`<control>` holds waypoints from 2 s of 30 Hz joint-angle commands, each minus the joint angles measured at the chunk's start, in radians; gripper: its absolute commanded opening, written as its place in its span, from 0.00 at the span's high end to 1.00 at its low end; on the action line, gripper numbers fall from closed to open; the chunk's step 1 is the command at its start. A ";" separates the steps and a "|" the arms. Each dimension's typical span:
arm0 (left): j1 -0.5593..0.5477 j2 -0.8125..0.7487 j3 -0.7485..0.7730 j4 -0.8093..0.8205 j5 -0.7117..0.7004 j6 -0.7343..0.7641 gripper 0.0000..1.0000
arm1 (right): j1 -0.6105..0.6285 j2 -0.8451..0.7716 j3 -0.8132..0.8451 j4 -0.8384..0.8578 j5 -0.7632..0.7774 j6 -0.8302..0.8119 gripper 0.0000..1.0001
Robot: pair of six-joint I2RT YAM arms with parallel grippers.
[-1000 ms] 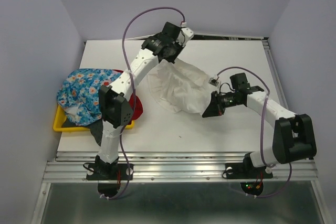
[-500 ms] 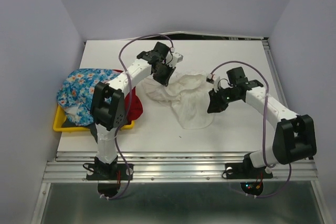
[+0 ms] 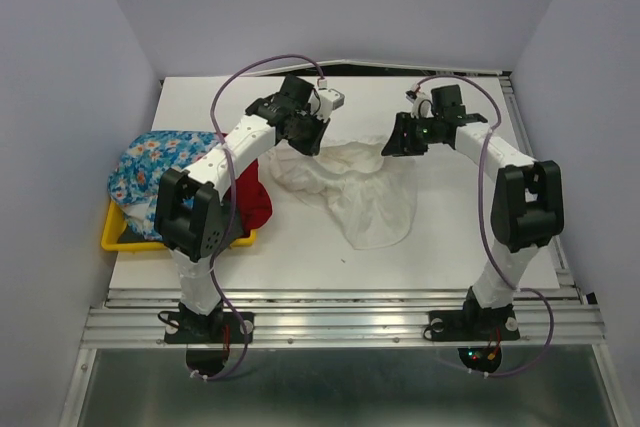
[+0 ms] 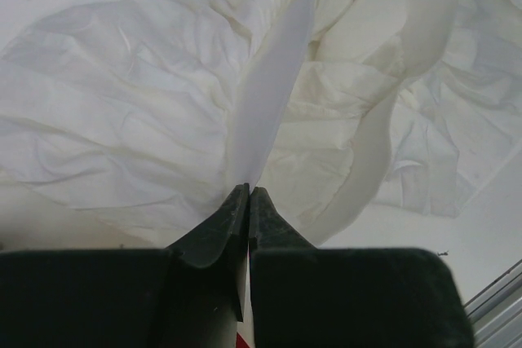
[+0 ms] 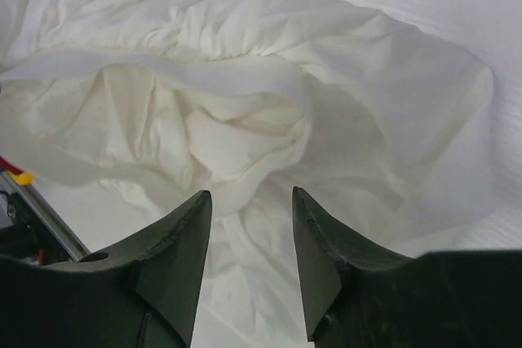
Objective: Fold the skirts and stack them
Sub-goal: Flatten the skirt out
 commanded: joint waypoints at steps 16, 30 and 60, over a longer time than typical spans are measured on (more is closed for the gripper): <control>-0.012 -0.048 0.028 -0.008 -0.091 0.103 0.63 | 0.043 0.174 0.086 0.114 0.008 0.173 0.84; -0.122 0.027 0.057 -0.054 -0.244 0.180 0.58 | 0.043 0.142 0.073 0.114 0.013 0.167 0.99; 0.031 -0.029 0.394 -0.081 -0.447 0.109 0.90 | 0.023 -0.144 0.271 -0.003 0.579 -0.252 0.99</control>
